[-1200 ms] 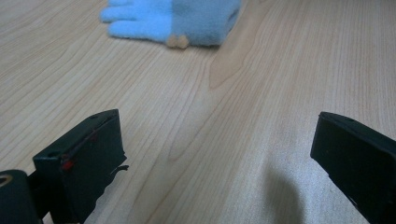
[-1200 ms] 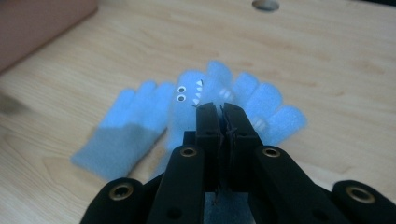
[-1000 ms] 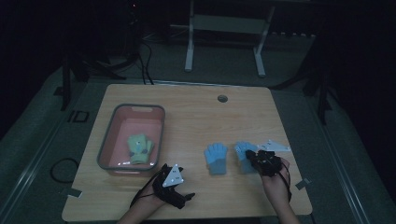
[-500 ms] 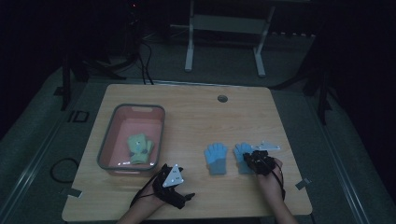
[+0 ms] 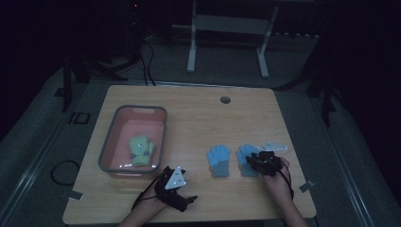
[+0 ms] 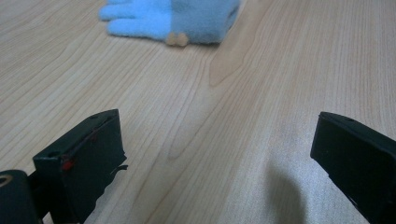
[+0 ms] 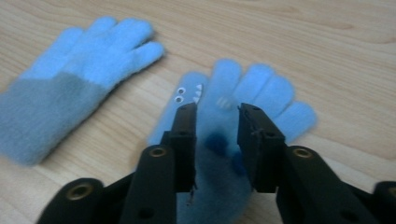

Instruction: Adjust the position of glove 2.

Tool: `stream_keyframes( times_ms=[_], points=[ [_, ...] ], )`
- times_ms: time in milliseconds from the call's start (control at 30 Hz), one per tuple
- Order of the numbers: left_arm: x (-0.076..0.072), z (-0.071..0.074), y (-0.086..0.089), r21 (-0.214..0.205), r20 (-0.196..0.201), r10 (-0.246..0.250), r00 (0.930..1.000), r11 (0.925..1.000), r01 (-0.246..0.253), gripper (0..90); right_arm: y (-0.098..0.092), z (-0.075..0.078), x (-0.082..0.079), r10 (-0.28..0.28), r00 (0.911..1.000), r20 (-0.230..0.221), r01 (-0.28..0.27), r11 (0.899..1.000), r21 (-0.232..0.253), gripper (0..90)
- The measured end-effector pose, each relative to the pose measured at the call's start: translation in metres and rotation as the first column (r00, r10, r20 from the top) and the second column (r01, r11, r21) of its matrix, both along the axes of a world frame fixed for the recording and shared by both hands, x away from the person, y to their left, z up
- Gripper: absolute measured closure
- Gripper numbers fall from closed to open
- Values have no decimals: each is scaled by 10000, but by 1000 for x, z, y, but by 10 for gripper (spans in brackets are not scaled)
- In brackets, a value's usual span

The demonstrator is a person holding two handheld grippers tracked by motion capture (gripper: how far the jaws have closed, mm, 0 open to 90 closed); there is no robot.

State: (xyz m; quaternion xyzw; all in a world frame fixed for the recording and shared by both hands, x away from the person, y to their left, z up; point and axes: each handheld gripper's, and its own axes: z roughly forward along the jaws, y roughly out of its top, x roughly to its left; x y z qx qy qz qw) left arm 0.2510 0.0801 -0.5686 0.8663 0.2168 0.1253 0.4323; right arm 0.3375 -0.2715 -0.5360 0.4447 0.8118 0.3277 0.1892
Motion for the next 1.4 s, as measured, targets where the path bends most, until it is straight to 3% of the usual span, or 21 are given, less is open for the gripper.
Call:
stream_keyframes(
  times_ms=[100, 233, 567, 667, 767, 933, 1267, 1400],
  points=[
    [0, 0, 0, 0, -5, 9, 10000, 10000, -9, 27, -1, -1, -1, 87, 9999, 78, -89, 9998, 183, 636],
    [0, 0, 0, -27, -28, 12, 10000, 10000, -12, 27, 0, -10, -2, 153, 9999, 9, -153, 9995, -271, 631],
    [0, 0, 0, -2, -54, 12, 10000, 10000, -12, 28, -3, -16, -4, 526, 9981, 325, -512, 9978, -423, 735],
    [0, 0, 0, 8, -64, 23, 10000, 10000, -23, 27, -1, -15, -4, 462, 9986, 269, -448, 9977, -514, 817],
    [0, 0, 0, 28, -43, 28, 10000, 10000, -28, 28, 1, -14, -4, 433, 9988, 224, -417, 9967, -698, 842],
    [0, 0, 0, 13, -72, 34, 10000, 10000, -34, 27, -1, -10, -1, 353, 9993, -102, -357, 9985, -410, 855],
    [0, 0, 0, 24, -42, 8, 10000, 10000, -8, 28, -8, 47, -6, 295, 9966, 774, -310, 9994, 181, 858],
    [0, 0, 0, 2, -58, 10, 10000, 10000, -10, 28, -7, 68, -8, 416, 9930, 1104, -435, 9989, 147, 858]
  ],
)
